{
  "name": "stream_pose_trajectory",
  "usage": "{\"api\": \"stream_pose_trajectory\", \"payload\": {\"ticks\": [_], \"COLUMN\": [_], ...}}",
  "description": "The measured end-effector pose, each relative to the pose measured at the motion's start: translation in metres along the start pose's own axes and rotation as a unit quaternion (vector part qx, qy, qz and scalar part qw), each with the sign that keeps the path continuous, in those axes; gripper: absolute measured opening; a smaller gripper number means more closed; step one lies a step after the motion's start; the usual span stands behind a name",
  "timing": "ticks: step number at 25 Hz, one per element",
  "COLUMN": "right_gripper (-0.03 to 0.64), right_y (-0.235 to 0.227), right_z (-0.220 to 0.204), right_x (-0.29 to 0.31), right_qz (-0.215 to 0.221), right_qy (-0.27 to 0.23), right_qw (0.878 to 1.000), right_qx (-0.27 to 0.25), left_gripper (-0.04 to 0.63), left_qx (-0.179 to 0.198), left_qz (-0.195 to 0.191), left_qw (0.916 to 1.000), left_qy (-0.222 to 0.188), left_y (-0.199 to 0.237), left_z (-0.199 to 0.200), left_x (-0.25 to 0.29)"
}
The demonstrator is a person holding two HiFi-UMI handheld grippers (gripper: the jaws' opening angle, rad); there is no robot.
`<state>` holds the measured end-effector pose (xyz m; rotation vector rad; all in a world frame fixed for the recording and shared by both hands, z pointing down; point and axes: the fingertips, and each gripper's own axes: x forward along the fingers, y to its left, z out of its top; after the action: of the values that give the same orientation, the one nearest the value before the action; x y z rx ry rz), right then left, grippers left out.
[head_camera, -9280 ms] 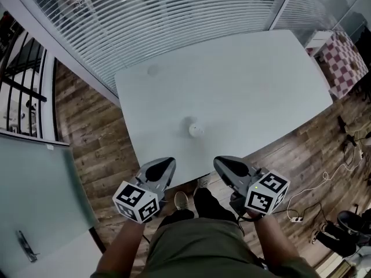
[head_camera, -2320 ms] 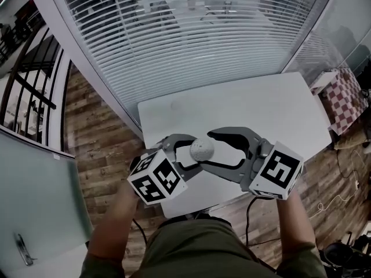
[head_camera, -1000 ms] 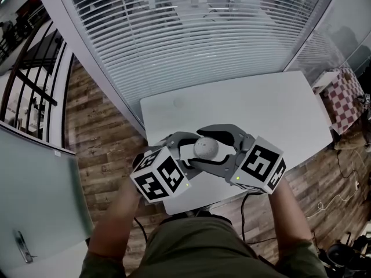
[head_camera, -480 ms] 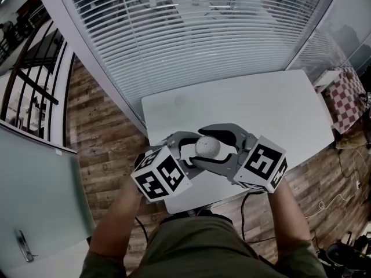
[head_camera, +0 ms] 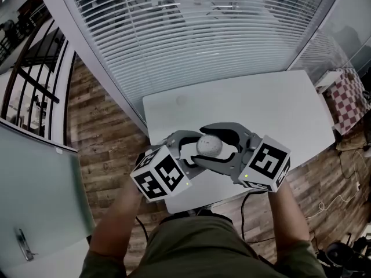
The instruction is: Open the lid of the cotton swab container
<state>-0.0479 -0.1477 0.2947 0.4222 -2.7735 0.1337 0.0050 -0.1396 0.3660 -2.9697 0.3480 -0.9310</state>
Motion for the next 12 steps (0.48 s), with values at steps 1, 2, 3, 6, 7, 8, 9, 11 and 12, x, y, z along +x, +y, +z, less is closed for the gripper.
{"api": "stream_pose_trajectory", "payload": {"ticks": [1, 2, 3, 6, 7, 8, 9, 11, 12], "right_gripper": [0.275, 0.275, 0.275, 0.275, 0.275, 0.275, 0.274, 0.273, 0.273], "right_y": [-0.0002, -0.0003, -0.0004, -0.0006, -0.0006, -0.0006, -0.0007, -0.0013, -0.0019], "right_z": [0.0004, 0.0006, 0.0007, 0.0014, 0.0017, 0.0021, 0.0027, 0.0037, 0.0039], "right_x": [0.0001, 0.0001, 0.0, -0.0008, -0.0013, -0.002, -0.0028, -0.0038, -0.0038], "right_qz": [0.001, 0.001, 0.002, 0.002, 0.003, 0.004, 0.005, 0.007, 0.007], "right_qy": [-0.002, -0.003, -0.004, -0.009, -0.012, -0.016, -0.02, -0.028, -0.029], "right_qw": [1.0, 1.0, 1.0, 1.0, 1.0, 1.0, 1.0, 0.999, 0.999], "right_qx": [0.001, 0.002, 0.002, 0.003, 0.005, 0.007, 0.01, 0.016, 0.018], "left_gripper": [0.256, 0.256, 0.256, 0.256, 0.256, 0.256, 0.255, 0.253, 0.253], "left_qx": [0.0, -0.001, -0.001, -0.002, -0.002, -0.002, 0.0, 0.002, 0.002], "left_qz": [0.0, 0.0, 0.0, 0.0, 0.0, 0.0, 0.0, 0.002, 0.002], "left_qw": [1.0, 1.0, 1.0, 1.0, 1.0, 1.0, 1.0, 1.0, 1.0], "left_qy": [0.0, 0.0, -0.001, -0.002, -0.002, -0.002, -0.002, -0.001, -0.001], "left_y": [0.0003, 0.0005, 0.0006, 0.0006, 0.0005, 0.0003, 0.0003, 0.0007, 0.0012], "left_z": [0.0, 0.0, 0.0001, 0.0007, 0.001, 0.0013, 0.0014, 0.0015, 0.0015], "left_x": [-0.0003, -0.0005, -0.0005, -0.0004, -0.0002, 0.0003, 0.001, 0.0028, 0.0033]}}
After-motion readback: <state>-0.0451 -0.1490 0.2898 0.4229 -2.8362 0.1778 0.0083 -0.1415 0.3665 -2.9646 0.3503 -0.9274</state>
